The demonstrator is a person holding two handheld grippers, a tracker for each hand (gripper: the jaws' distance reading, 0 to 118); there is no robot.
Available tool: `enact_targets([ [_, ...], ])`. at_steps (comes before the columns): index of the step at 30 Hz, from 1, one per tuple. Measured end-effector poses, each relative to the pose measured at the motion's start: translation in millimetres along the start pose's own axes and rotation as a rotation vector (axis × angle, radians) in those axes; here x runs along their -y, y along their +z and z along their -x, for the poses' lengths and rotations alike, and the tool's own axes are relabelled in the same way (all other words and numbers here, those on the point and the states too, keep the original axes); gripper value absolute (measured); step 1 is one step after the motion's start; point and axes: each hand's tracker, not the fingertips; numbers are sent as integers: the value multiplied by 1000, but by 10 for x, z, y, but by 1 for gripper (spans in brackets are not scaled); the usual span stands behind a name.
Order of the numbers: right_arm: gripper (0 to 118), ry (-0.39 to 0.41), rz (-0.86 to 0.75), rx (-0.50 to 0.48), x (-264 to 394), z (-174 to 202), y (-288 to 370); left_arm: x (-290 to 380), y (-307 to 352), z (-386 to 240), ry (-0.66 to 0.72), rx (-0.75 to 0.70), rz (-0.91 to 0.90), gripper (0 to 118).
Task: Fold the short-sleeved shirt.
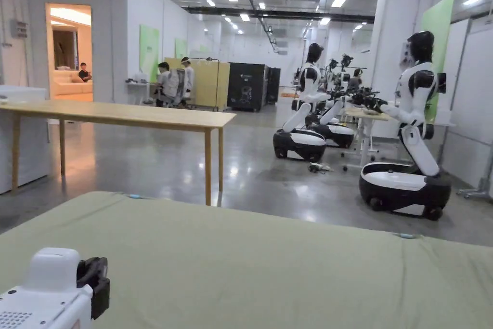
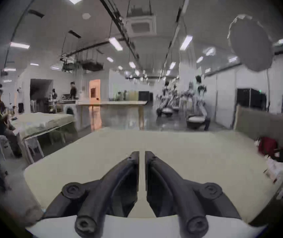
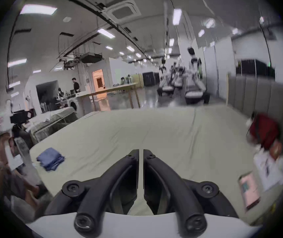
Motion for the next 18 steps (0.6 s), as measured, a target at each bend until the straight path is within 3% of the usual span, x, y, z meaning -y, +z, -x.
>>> enact_targets([
  [5,10,60,-72,117,-554,-66,33,-154,17,-1083,-109,61,-36,6],
  [9,10,81,-146,225,-608,-98,178,-209,214,-1537,-127,101,-28,6],
  [12,11,49,-119,188,-608,-78,290,-160,369,-1690,-105,161,-18,6],
  [15,12,116,-175,206,-518,-24,403,-148,403,-1761,-140,185,-4,6],
  [18,12,118,-168,205,-485,-63,434,-148,392,-1777,-163,187,5,6],
])
